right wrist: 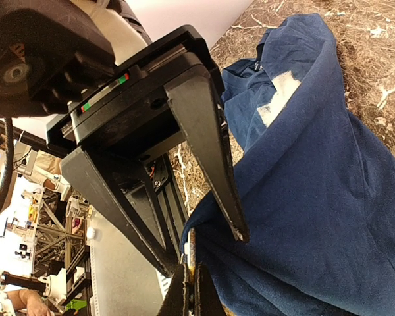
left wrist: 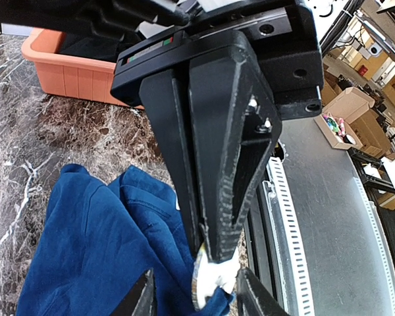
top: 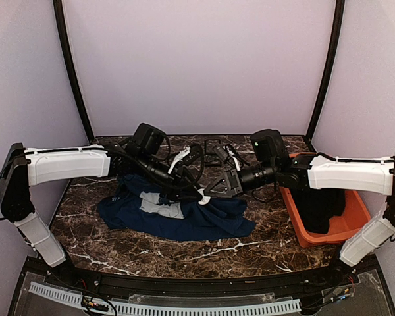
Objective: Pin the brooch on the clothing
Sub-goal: Pin the brooch onto the flattened clothing.
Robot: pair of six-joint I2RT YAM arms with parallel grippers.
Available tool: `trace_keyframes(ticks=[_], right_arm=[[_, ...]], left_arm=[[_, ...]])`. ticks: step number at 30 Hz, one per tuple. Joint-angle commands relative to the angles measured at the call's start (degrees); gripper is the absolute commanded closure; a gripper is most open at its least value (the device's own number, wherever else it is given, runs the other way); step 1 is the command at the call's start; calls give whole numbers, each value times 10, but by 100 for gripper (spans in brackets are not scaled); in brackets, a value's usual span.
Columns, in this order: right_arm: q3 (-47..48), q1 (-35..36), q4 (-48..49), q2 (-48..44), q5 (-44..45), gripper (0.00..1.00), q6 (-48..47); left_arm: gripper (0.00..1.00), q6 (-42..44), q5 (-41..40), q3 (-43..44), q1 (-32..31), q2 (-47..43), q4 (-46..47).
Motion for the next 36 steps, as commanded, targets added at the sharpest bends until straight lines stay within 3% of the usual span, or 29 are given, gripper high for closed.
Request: trace_keyframes(ticks=[1, 18, 30, 36], right_arm=[[-4, -5, 29, -15, -15, 100, 1], [17, -4, 18, -8, -17, 100, -2], [27, -4, 8, -4, -22, 100, -2], [22, -4, 11, -5, -23, 100, -2]], left_arm=[[59, 18, -6, 9, 1, -2, -26], [63, -17, -17, 1, 0, 2, 13], [67, 21, -75, 18, -23, 10, -42], [68, 1, -97, 10, -24, 2, -13]])
